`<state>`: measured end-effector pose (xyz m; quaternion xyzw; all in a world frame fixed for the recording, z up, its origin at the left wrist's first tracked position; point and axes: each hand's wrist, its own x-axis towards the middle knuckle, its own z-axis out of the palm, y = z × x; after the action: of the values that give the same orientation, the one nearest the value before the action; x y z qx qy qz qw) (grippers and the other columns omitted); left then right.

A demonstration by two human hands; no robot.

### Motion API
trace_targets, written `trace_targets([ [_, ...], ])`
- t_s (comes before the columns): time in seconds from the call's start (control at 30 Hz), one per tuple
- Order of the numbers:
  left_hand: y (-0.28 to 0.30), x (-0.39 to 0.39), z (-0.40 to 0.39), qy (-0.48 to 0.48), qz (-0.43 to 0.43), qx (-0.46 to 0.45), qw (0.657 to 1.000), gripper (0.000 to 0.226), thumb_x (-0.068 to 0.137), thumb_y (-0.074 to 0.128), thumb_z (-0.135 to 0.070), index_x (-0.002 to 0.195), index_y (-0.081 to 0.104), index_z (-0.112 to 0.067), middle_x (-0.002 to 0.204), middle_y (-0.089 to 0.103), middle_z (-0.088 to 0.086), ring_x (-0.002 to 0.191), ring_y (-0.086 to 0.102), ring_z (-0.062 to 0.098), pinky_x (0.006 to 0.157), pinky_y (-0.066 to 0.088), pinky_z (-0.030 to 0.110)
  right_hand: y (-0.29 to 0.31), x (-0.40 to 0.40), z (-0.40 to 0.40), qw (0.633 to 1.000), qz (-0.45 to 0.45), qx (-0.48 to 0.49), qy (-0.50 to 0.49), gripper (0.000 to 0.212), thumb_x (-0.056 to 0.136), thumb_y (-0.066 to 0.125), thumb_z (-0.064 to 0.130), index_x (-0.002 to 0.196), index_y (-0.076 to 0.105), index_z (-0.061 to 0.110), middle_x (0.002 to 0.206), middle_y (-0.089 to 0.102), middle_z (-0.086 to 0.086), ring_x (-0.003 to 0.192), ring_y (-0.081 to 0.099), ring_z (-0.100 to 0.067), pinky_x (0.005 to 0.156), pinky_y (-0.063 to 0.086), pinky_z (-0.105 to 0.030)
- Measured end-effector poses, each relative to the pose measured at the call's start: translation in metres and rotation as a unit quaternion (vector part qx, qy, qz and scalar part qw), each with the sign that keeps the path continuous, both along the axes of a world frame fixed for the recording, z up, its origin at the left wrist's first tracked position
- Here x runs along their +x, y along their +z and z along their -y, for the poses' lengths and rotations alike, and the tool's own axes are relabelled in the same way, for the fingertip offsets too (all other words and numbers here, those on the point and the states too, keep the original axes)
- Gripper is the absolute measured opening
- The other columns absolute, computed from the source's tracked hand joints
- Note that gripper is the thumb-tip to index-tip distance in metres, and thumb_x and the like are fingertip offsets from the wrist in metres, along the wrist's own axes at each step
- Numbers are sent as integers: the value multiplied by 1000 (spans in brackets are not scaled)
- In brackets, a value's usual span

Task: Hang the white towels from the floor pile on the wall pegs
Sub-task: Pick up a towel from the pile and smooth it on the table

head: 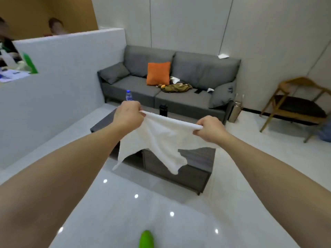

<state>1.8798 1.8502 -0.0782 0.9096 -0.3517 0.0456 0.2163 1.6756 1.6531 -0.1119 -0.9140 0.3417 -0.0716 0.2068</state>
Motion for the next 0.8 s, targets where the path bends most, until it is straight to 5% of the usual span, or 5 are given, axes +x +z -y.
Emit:
trace_targets([
  [0.13, 13, 13, 118, -95, -31, 24, 995, 17, 86, 62, -21, 101, 71, -19, 96, 66, 2, 86, 59, 22, 69, 46, 31, 23, 1, 82, 994, -2, -77, -80, 25, 85, 66, 30, 62, 58, 22, 68, 60, -2, 74, 61, -28, 51, 37, -28],
  [0.3, 22, -26, 265, -353, -160, 99, 917, 47, 73, 82, -30, 116, 62, -25, 107, 64, -7, 94, 60, 14, 75, 46, 30, 77, 45, 155, 988, 31, -120, -93, 8, 76, 67, 19, 79, 72, 24, 91, 69, -2, 85, 62, -24, 72, 54, -37],
  [0.47, 36, -25, 383, -389, -139, -3, 911, 11, 87, 66, -25, 85, 70, -15, 87, 67, 8, 85, 61, 24, 58, 42, 27, 94, 24, 240, 972, -46, -169, -158, 22, 75, 77, 43, 86, 70, 25, 80, 64, 0, 73, 59, -19, 60, 47, -31],
  [0.6, 39, -16, 460, -356, -103, -42, 928, 24, 84, 51, -7, 93, 72, -12, 92, 68, 11, 86, 62, 28, 67, 50, 32, 72, -33, 307, 944, -129, -141, -271, 25, 84, 72, 38, 99, 68, 18, 83, 63, 0, 75, 61, -19, 68, 55, -35],
  [0.8, 29, -81, 576, -471, -200, -20, 859, 18, 85, 62, -18, 101, 67, -23, 99, 68, 3, 92, 63, 21, 78, 54, 36, 86, -61, 410, 929, 220, -43, -295, 31, 83, 66, 29, 64, 64, 6, 62, 55, -4, 62, 52, -17, 55, 41, -30],
])
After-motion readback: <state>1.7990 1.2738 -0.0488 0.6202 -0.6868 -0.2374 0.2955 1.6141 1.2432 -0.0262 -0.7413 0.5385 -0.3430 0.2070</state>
